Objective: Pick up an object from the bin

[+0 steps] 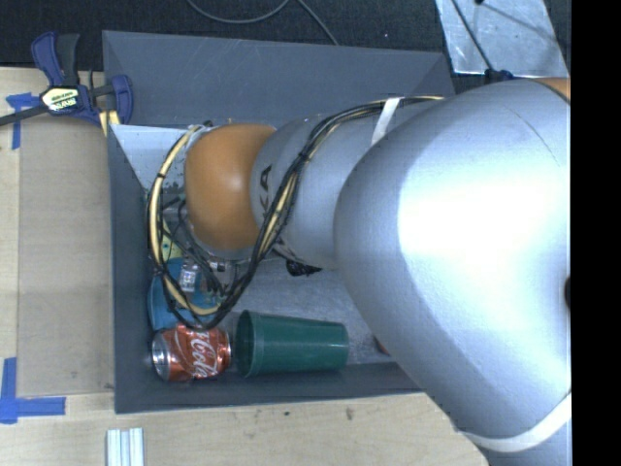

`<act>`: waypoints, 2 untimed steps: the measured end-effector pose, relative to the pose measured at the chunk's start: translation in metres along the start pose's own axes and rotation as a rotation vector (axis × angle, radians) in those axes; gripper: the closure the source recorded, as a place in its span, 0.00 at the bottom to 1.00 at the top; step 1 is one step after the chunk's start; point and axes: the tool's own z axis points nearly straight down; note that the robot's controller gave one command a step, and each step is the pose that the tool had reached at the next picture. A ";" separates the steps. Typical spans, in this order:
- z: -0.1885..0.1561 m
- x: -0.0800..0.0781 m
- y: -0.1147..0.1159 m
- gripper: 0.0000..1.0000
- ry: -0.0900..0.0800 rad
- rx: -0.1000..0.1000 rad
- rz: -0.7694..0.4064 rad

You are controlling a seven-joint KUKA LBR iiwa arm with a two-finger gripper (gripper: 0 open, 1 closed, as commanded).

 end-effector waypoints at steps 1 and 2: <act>0.000 0.000 0.000 1.00 0.000 0.000 0.000; -0.003 0.001 -0.001 1.00 0.002 0.001 0.000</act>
Offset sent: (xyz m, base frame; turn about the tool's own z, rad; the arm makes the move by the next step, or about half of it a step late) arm -0.0001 0.0001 0.0483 0.0000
